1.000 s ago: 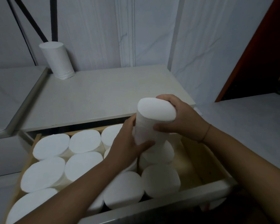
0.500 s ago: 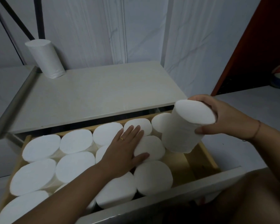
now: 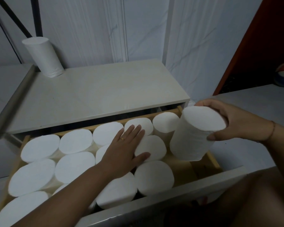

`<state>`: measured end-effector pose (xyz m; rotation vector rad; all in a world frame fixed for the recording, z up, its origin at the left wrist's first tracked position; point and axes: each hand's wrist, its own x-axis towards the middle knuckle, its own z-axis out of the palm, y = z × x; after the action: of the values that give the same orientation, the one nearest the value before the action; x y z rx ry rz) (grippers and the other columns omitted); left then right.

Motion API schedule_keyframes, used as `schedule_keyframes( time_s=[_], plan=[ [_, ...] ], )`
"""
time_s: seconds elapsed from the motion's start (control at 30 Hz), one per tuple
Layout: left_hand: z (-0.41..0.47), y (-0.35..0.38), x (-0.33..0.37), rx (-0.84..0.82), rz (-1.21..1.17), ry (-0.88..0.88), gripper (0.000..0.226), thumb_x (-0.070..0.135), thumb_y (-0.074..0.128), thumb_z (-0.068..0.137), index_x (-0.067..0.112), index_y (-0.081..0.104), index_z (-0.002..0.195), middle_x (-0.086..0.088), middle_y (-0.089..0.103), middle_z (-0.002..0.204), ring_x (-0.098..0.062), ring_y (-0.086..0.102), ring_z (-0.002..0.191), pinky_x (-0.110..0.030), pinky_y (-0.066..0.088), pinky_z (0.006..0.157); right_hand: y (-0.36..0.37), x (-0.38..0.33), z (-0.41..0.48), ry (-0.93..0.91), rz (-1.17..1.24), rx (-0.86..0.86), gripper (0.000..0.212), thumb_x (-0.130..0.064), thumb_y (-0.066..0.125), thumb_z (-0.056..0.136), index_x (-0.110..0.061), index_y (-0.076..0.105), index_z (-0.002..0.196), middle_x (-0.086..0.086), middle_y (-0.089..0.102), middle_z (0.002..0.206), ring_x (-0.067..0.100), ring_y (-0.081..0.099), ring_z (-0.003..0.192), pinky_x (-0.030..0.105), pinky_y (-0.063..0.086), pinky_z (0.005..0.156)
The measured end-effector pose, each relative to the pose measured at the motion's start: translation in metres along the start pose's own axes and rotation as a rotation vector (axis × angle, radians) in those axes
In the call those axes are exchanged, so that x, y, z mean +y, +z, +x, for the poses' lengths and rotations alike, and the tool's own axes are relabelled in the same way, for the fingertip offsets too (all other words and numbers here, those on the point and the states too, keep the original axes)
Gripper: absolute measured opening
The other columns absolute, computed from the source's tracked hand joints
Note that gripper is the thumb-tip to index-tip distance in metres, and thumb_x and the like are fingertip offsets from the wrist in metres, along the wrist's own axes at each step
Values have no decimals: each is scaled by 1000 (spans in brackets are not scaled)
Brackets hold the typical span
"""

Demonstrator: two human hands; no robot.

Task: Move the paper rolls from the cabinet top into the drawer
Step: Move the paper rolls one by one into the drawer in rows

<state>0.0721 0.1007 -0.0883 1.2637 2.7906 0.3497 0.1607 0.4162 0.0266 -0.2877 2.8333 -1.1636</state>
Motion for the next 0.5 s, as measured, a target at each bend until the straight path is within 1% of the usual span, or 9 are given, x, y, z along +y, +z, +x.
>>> schedule_keyframes(
  time_s=[0.1,0.17,0.2,0.33,0.4,0.5],
  plan=[
    [0,1,-1,5,6,4,79,71,14,85,28,3,150,9,-7,157,-8,-13,144,-36,-6,119,13,5,7,22,-68,-55,80,-52,77,55,-48,36,123,-29,44,117,-7,44,111,5,46,79],
    [0,1,-2,4,4,5,80,73,11,83,29,2,150,11,-8,156,-7,-14,143,-35,-7,119,26,11,13,37,-119,-95,81,-51,78,56,-49,33,124,-30,42,118,-7,43,112,9,48,80],
    [0,2,-2,6,1,7,80,73,11,83,29,3,150,11,-8,156,-7,-14,143,-35,-8,119,33,15,16,42,-139,-108,81,-47,79,58,-48,33,124,-29,42,120,-4,44,114,13,48,82],
    [0,3,-3,13,-6,8,81,74,9,83,29,5,150,10,-6,157,-7,-13,143,-36,-6,119,57,28,21,61,-254,-127,82,-36,82,62,-40,28,125,-11,40,129,11,43,117,27,49,93],
    [1,4,-3,11,3,6,83,75,6,82,29,4,150,10,-6,157,-7,-13,144,-36,-6,119,64,30,23,64,-292,-125,85,-34,82,63,-35,27,127,-6,39,132,12,41,119,27,49,93],
    [1,4,-3,18,-4,8,83,75,7,82,28,5,150,9,-5,157,-7,-13,143,-35,-7,118,68,32,24,61,-323,-103,86,-33,82,63,-33,26,128,-4,38,134,12,40,119,24,48,92]
  ],
)
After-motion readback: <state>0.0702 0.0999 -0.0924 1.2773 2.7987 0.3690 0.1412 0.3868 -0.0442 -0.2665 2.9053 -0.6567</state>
